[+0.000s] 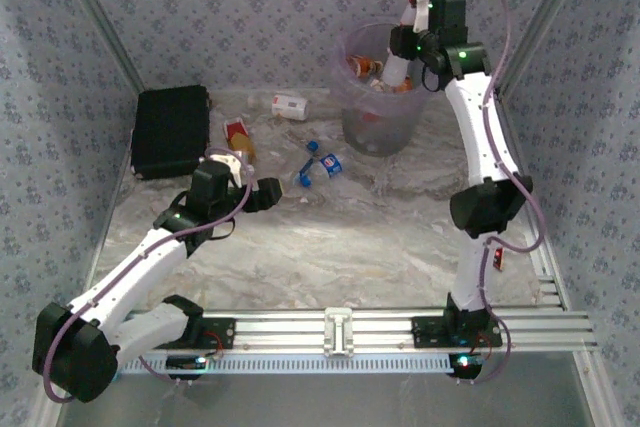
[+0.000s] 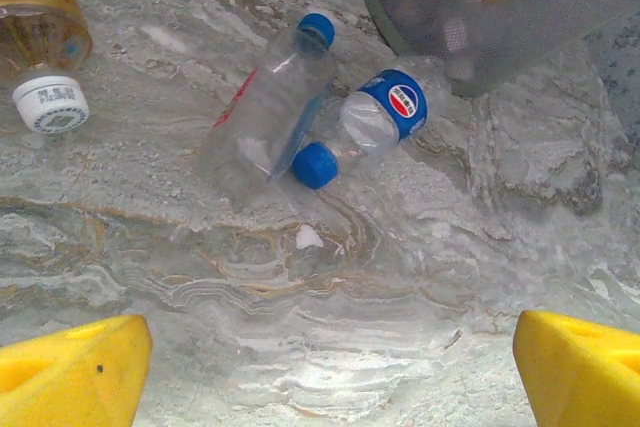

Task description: Put the plastic bottles in the bin

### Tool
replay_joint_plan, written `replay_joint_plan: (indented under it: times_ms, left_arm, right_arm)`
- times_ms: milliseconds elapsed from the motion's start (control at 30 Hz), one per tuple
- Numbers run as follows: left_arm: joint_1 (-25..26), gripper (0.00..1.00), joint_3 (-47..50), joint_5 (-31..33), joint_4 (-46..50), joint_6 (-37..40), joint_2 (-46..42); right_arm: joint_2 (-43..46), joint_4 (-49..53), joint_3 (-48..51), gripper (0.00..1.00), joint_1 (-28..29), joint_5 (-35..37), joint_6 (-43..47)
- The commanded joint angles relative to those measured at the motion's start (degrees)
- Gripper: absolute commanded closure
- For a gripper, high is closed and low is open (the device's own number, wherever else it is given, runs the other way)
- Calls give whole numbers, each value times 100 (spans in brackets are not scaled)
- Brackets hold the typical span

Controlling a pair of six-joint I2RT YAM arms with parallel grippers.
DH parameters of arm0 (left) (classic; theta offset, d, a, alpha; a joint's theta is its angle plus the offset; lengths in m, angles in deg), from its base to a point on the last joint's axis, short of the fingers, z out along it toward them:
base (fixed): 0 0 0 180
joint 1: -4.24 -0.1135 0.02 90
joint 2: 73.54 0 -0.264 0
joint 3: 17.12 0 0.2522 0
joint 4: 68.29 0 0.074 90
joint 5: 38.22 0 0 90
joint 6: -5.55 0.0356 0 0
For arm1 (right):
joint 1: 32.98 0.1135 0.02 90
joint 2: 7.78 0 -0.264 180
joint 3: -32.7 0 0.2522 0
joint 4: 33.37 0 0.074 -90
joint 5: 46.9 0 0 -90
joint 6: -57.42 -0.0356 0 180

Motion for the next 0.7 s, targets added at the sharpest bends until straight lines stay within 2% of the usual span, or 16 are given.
replay_joint_plan:
  times_ms: [0,400,667]
  left_arm:
    - [-61,7,-20,115,172,-76,-106]
    - [-86,7,-88,19,184,-95,87]
    - [-94,7,-201,-116,111,-113,351]
  right_arm:
    - [-198,611,-148,54,1,154,192]
    - [-1108,1478,-386,51,21,-312,286]
    - [-1405,1732,-450,48,92,-330,348]
